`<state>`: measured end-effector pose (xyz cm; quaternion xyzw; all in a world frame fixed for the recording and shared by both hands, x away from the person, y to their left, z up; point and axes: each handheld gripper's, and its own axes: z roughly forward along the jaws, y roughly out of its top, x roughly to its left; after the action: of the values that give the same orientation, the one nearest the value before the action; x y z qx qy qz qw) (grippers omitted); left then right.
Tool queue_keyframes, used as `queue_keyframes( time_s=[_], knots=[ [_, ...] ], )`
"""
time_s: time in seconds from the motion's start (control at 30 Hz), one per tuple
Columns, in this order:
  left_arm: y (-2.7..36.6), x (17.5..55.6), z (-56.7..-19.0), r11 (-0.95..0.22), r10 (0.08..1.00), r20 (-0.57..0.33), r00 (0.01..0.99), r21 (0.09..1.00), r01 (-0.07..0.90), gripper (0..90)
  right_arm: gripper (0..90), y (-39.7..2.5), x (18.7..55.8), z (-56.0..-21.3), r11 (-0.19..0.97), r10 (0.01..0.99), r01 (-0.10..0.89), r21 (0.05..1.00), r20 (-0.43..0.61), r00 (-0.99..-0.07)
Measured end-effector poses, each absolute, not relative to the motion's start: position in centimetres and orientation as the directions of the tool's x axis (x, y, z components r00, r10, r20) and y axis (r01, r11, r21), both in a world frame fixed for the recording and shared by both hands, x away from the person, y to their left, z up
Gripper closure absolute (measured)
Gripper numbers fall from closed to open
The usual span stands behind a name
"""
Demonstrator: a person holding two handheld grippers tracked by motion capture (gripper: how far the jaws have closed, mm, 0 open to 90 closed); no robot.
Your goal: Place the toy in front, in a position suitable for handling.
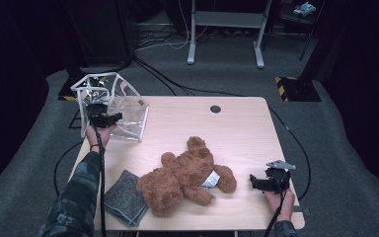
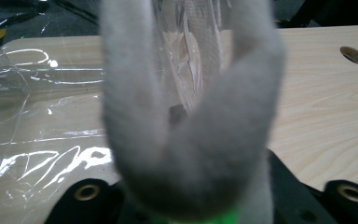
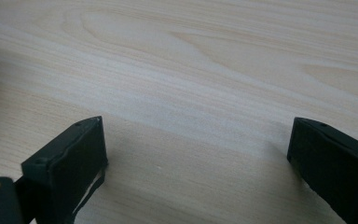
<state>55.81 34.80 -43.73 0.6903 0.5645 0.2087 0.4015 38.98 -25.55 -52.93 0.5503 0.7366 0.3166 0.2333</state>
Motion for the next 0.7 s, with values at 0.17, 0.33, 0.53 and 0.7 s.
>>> queue_keyframes(
  time_s=[0.17,0.33,0.53,0.7],
  knots=[
    [34.7,55.1,-43.2,-0.005,0.950,-0.193,0.246,0.777,0.630,48.7,3.8,-25.6,39.0,-52.9,0.194,0.958,0.663,0.723,0.005,-0.286],
    [34.5,54.2,-42.5,0.014,0.951,-0.209,0.228,0.766,0.642,51.7,3.8,-25.6,39.0,-52.9,0.194,0.958,0.663,0.723,0.005,-0.285],
    [33.8,54.6,-43.2,-0.017,0.954,-0.184,0.239,0.758,0.652,80.2,3.8,-25.6,39.0,-52.9,0.194,0.958,0.663,0.723,0.005,-0.286],
    [33.7,55.2,-43.2,-0.032,0.952,-0.173,0.252,0.763,0.646,82.4,3.8,-25.6,39.0,-52.9,0.195,0.958,0.663,0.723,0.004,-0.286]
  ],
)
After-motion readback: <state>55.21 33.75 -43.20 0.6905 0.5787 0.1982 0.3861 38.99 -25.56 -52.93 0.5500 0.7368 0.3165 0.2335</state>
